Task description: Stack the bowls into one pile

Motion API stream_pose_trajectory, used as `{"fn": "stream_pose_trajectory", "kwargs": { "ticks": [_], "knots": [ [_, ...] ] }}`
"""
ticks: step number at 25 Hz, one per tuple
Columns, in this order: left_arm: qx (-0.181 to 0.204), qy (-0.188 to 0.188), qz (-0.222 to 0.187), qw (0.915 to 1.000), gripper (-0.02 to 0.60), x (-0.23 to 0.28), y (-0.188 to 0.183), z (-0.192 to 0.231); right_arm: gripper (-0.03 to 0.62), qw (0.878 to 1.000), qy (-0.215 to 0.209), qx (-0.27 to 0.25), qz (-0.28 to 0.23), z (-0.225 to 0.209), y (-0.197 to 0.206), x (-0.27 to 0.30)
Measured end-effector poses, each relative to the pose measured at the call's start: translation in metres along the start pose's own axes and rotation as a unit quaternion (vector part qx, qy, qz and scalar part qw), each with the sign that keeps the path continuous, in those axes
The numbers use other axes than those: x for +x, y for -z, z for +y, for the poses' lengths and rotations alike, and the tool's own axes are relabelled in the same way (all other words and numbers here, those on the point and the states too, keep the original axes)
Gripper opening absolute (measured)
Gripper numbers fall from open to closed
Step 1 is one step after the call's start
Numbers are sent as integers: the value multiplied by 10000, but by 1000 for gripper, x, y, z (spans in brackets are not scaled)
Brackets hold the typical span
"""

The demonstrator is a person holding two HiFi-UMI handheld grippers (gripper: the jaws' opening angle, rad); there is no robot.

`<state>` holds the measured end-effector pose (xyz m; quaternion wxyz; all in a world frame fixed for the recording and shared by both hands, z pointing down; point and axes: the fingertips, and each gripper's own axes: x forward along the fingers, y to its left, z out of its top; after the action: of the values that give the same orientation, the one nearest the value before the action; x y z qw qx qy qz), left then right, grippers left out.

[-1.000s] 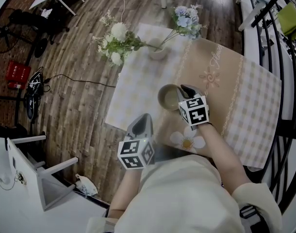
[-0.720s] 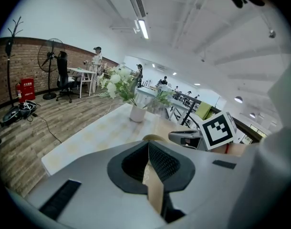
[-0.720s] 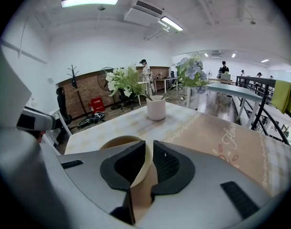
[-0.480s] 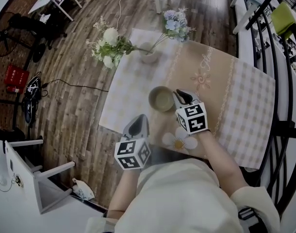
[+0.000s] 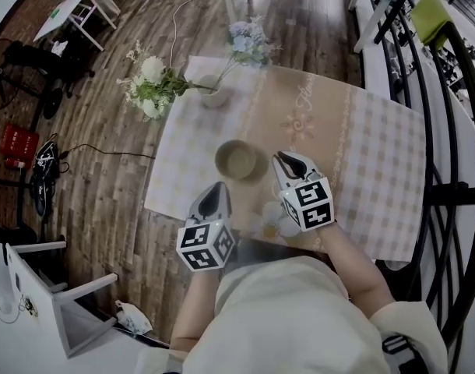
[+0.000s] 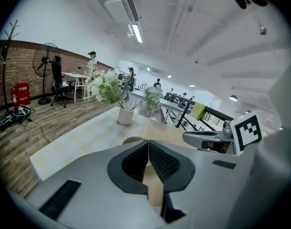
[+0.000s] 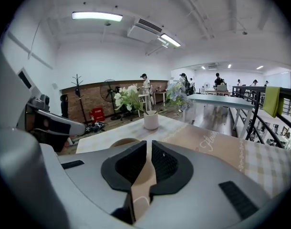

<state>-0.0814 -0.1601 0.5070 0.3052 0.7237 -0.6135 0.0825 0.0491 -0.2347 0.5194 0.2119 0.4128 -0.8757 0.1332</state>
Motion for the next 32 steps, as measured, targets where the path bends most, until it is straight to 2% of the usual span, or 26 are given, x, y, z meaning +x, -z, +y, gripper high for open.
{"fn": "stream_pose_trajectory", "kwargs": {
  "ticks": [10,22,29,32],
  "knots": [
    [331,582,30,9978,5,-10,5,-37,9,9980,474,276,-308,-2,3,-60],
    [583,967,-41,9936,5,-66,29,-46,2,9900,1025,730,-641,32,28,-135],
    [590,931,-54,9939,5,-115,51,-70,2,9883,1075,764,-768,50,36,-198],
    [552,884,-53,9945,5,-136,51,-58,2,9883,1047,756,-809,72,29,-205]
  ]
}}
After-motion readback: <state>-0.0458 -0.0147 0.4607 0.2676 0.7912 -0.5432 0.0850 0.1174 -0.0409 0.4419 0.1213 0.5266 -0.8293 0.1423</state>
